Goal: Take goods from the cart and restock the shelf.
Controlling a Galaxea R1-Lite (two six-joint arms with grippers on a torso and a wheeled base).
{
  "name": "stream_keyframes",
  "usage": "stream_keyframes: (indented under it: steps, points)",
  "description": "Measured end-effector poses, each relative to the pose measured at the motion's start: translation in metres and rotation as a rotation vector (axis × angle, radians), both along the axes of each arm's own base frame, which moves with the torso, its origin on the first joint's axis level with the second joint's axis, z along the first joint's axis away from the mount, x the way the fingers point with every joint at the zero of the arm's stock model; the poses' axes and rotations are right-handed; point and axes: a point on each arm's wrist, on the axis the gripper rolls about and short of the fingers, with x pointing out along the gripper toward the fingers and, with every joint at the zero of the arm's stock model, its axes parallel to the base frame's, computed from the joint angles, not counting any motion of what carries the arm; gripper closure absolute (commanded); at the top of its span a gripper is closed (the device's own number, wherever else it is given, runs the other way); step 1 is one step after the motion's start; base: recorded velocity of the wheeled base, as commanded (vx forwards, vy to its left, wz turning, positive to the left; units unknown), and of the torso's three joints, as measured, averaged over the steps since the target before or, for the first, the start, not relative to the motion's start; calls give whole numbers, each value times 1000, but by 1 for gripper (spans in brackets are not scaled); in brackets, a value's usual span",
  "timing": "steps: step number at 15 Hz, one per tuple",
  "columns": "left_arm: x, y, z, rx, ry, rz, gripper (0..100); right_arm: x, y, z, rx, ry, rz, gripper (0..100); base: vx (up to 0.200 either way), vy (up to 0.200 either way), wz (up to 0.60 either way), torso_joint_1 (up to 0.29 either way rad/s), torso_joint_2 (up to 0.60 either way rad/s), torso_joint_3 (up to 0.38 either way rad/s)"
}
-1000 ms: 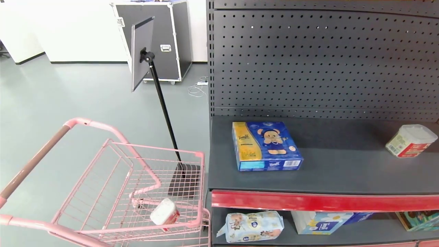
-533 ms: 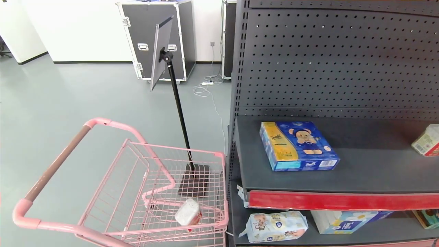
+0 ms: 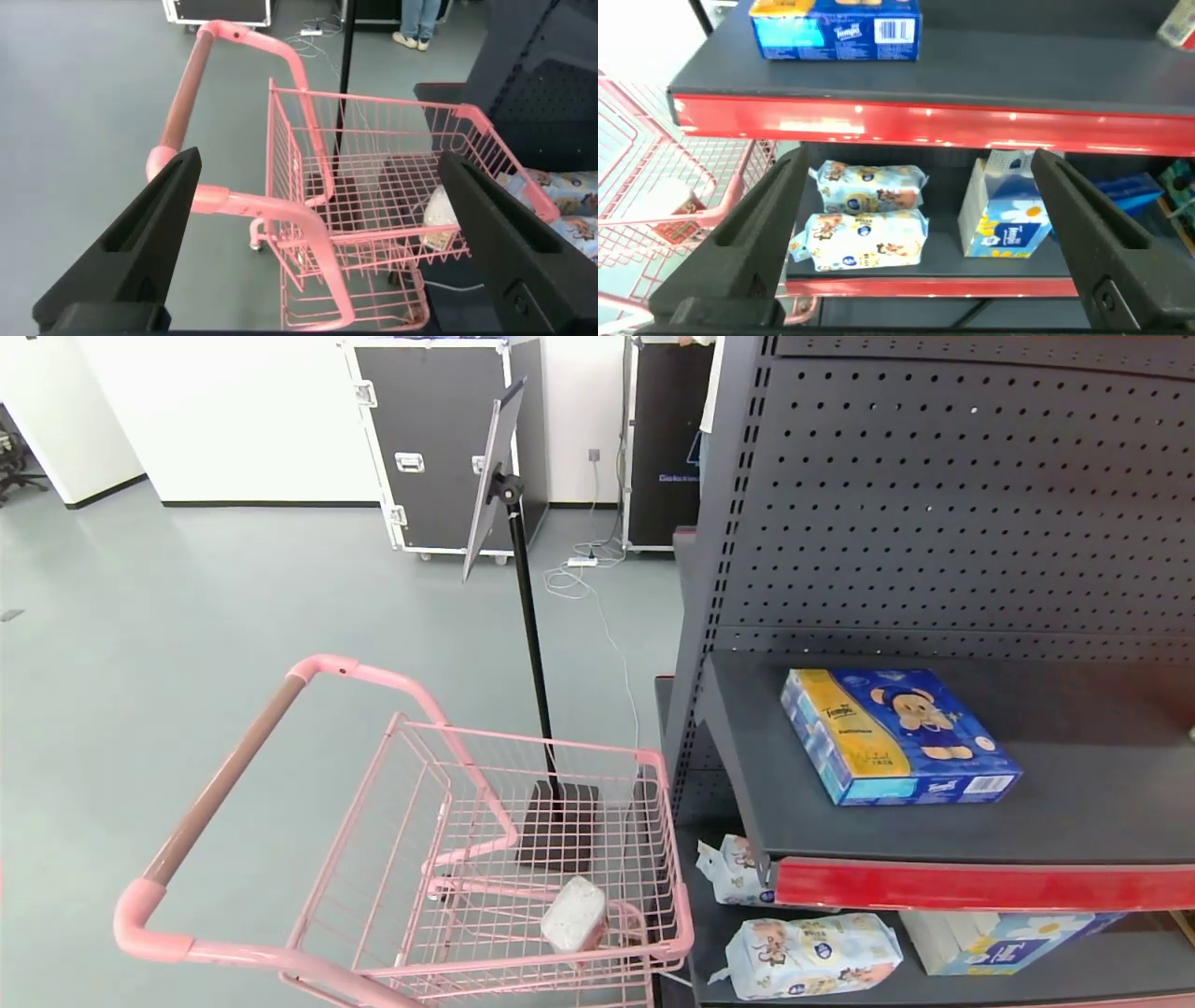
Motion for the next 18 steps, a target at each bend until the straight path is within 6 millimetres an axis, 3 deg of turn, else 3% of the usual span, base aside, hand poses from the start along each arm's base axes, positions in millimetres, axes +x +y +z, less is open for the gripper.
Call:
stream_keyframes:
  steps: [18]
  points:
    - [0, 0, 0, 3, 1, -1, 0, 0, 0, 0, 0, 0, -5, 0, 0, 0, 0, -145, 378, 230]
